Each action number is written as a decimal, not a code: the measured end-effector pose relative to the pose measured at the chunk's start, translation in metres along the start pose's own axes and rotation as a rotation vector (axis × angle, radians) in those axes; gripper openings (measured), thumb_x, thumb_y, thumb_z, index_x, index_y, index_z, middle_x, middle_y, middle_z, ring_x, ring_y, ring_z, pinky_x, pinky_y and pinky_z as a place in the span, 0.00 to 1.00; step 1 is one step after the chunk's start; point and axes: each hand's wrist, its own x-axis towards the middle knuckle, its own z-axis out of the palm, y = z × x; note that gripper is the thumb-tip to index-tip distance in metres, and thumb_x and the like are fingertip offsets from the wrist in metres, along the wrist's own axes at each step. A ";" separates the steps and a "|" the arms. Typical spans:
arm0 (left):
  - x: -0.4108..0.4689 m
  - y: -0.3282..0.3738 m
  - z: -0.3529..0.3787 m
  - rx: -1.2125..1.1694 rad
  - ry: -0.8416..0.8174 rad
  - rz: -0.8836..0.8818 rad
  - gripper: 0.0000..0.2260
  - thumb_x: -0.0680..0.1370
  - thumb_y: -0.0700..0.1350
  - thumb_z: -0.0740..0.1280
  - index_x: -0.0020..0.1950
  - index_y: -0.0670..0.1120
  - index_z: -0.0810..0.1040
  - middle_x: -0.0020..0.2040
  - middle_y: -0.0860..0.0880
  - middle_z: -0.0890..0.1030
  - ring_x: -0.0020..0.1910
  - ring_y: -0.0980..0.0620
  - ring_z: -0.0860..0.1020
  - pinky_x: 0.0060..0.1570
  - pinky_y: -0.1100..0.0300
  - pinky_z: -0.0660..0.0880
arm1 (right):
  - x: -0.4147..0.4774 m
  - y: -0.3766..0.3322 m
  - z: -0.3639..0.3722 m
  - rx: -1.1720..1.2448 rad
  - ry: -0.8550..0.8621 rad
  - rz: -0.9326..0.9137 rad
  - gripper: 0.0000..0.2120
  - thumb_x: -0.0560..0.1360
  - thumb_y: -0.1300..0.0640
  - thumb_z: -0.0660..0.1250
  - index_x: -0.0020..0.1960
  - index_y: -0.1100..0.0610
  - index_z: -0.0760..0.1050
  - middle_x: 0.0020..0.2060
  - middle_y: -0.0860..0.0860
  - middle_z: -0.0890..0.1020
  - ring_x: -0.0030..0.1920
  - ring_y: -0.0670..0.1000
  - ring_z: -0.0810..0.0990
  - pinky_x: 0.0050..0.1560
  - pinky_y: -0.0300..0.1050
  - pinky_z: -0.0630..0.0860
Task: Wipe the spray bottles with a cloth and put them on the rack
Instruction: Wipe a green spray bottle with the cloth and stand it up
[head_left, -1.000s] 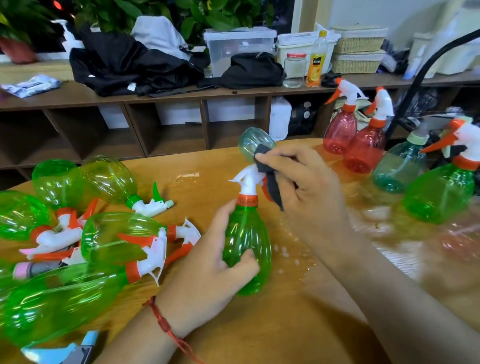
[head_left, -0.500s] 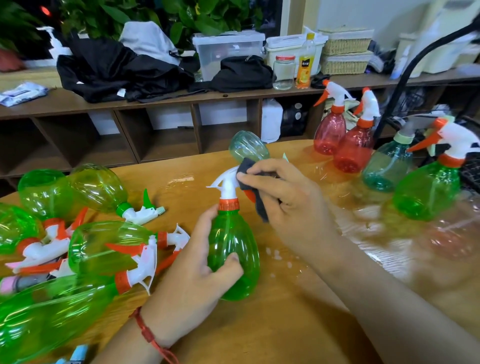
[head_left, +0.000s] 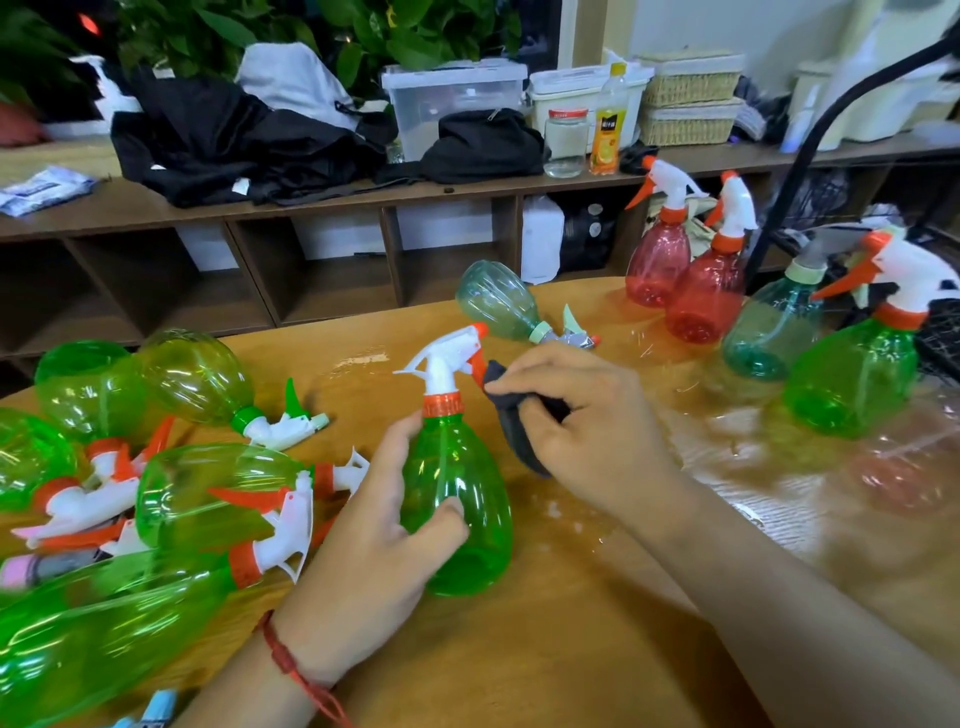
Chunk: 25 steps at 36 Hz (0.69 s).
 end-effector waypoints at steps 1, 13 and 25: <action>-0.001 0.003 0.001 0.010 -0.019 0.002 0.26 0.83 0.37 0.69 0.73 0.62 0.68 0.55 0.66 0.84 0.54 0.66 0.82 0.48 0.72 0.77 | 0.001 0.000 -0.003 0.021 0.049 0.009 0.17 0.73 0.73 0.67 0.51 0.57 0.89 0.50 0.47 0.85 0.52 0.44 0.84 0.56 0.36 0.77; -0.004 0.010 0.006 0.020 -0.029 0.008 0.28 0.82 0.31 0.66 0.69 0.63 0.68 0.51 0.72 0.82 0.49 0.70 0.81 0.44 0.76 0.75 | 0.002 0.004 -0.005 0.091 0.044 0.066 0.19 0.74 0.77 0.67 0.53 0.58 0.88 0.51 0.44 0.86 0.55 0.43 0.84 0.59 0.33 0.77; 0.001 0.003 0.003 -0.022 -0.007 -0.014 0.25 0.84 0.36 0.67 0.72 0.62 0.69 0.56 0.64 0.84 0.55 0.63 0.84 0.47 0.67 0.80 | -0.005 0.003 0.008 0.006 0.003 -0.047 0.19 0.73 0.74 0.71 0.55 0.55 0.89 0.52 0.47 0.85 0.55 0.41 0.82 0.59 0.33 0.75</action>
